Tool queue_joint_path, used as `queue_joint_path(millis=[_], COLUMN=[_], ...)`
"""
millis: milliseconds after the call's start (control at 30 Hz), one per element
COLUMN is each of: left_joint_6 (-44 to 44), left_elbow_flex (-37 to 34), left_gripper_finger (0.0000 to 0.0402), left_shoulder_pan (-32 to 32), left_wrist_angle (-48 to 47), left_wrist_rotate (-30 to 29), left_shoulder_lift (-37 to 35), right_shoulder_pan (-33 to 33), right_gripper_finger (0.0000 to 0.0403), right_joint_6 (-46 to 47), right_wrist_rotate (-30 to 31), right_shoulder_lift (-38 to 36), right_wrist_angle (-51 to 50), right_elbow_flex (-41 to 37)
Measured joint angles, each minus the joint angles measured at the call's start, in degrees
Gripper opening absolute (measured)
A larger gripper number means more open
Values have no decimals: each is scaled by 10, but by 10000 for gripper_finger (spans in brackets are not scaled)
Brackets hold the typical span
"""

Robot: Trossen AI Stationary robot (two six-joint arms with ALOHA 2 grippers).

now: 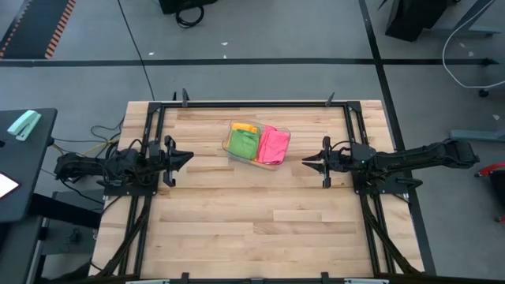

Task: Fold microfiber towels
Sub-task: Return to Home Position

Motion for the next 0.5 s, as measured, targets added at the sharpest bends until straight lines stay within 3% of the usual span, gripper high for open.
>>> queue_joint_path(millis=[500], left_joint_6=[0], left_elbow_flex=[0], left_gripper_finger=[36], left_shoulder_pan=[0], left_wrist_angle=[0], left_wrist_rotate=[0], left_shoulder_lift=[0], right_shoulder_pan=[0], right_gripper_finger=[58], right_joint_6=[0], right_wrist_rotate=[0], right_shoulder_lift=[0], right_wrist_angle=[0], right_elbow_flex=[0])
